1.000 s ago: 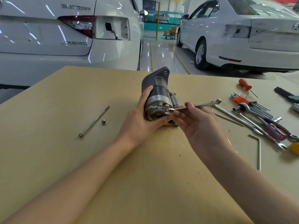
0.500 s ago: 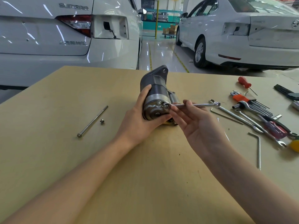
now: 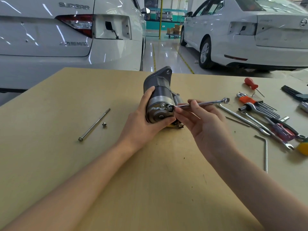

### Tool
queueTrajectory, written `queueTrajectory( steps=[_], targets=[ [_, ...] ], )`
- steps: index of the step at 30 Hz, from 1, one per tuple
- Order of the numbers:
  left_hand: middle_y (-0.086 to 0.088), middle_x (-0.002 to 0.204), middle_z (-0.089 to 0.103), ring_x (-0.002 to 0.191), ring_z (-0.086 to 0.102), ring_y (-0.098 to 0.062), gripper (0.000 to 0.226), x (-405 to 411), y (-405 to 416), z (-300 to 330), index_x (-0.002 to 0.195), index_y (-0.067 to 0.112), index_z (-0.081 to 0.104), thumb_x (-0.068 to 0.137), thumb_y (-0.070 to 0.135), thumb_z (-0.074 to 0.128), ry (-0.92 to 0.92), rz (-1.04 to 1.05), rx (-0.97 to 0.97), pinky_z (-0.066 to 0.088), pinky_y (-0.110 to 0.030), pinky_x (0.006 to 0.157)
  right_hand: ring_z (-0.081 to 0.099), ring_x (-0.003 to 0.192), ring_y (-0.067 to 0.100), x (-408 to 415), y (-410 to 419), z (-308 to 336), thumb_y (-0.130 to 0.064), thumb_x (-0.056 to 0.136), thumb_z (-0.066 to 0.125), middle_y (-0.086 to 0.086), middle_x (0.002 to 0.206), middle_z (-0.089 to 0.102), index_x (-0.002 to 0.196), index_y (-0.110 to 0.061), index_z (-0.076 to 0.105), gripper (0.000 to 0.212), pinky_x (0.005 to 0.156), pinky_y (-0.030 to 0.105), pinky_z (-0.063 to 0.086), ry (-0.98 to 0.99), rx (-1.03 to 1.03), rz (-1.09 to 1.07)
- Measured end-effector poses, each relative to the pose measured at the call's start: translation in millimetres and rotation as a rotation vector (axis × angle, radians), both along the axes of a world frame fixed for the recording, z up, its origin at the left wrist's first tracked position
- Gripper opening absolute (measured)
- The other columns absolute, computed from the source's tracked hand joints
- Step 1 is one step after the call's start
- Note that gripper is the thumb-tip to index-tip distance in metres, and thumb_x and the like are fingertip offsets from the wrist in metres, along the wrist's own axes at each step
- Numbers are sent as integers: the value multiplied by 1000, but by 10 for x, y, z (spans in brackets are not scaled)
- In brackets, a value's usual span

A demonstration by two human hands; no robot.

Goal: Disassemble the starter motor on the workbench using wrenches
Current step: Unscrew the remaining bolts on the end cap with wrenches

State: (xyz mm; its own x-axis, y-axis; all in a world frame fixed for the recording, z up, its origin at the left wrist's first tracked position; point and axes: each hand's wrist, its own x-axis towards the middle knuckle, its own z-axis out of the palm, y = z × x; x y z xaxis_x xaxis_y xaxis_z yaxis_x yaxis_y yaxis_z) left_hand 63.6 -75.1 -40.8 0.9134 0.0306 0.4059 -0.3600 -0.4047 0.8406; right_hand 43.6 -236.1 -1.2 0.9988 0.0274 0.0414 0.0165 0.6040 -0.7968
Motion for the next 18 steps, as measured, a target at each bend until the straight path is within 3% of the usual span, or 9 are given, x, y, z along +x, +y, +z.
queueTrajectory(
  steps=[4, 6, 9, 12, 13, 15, 18],
  targets=[
    [29, 106, 59, 94, 58, 16, 97, -5, 6, -2, 145, 45, 29, 65, 49, 82, 3, -5, 1, 41, 0, 79, 72, 75, 25, -11, 9, 8, -5, 96, 51, 12, 73, 71, 94, -2, 56, 6, 72, 30, 58, -43, -59, -21],
    [30, 104, 60, 93, 59, 15, 95, -7, 4, -8, 145, 47, 29, 66, 46, 83, 8, -5, -6, 42, -1, 79, 71, 71, 22, -5, 24, 56, -6, 96, 52, 9, 73, 71, 91, -6, 57, 7, 69, 28, 57, -117, -196, -50],
    [30, 103, 61, 92, 59, 15, 93, 2, 6, -29, 144, 47, 30, 68, 40, 84, 13, -3, -12, 41, 1, 77, 68, 61, 16, 60, 50, 232, -5, 96, 52, 7, 70, 67, 86, -9, 56, 12, 63, 29, 58, -330, -617, -117],
    [33, 102, 60, 92, 57, 20, 92, 8, 4, -26, 143, 47, 32, 68, 39, 84, 16, 17, 7, 37, 4, 77, 62, 63, 22, 170, 109, 470, -7, 96, 52, 10, 69, 61, 88, -4, 56, 9, 65, 40, 54, -617, -1101, -64],
    [32, 102, 61, 91, 57, 20, 89, 7, 7, -20, 142, 45, 34, 68, 39, 84, 19, 23, 18, 37, 4, 77, 60, 63, 15, 196, 147, 549, -10, 95, 52, 3, 68, 59, 90, -7, 57, 8, 64, 32, 50, -707, -1254, -14],
    [29, 95, 63, 86, 56, 21, 70, 13, 14, -21, 127, 41, 48, 67, 42, 84, 27, 42, 49, 37, 4, 73, 52, 65, 3, 230, 246, 676, -14, 95, 53, -8, 71, 57, 96, -14, 63, 10, 60, 15, 37, -872, -1528, 112],
    [33, 71, 59, 74, 52, 26, 31, 21, 9, -39, 80, 45, 54, 69, 41, 82, 57, 76, 106, 36, 4, 64, 47, 83, 8, 255, 408, 751, -19, 96, 51, -11, 86, 56, 108, -22, 68, 21, 70, 22, 35, -1011, -1863, 309]
  ],
)
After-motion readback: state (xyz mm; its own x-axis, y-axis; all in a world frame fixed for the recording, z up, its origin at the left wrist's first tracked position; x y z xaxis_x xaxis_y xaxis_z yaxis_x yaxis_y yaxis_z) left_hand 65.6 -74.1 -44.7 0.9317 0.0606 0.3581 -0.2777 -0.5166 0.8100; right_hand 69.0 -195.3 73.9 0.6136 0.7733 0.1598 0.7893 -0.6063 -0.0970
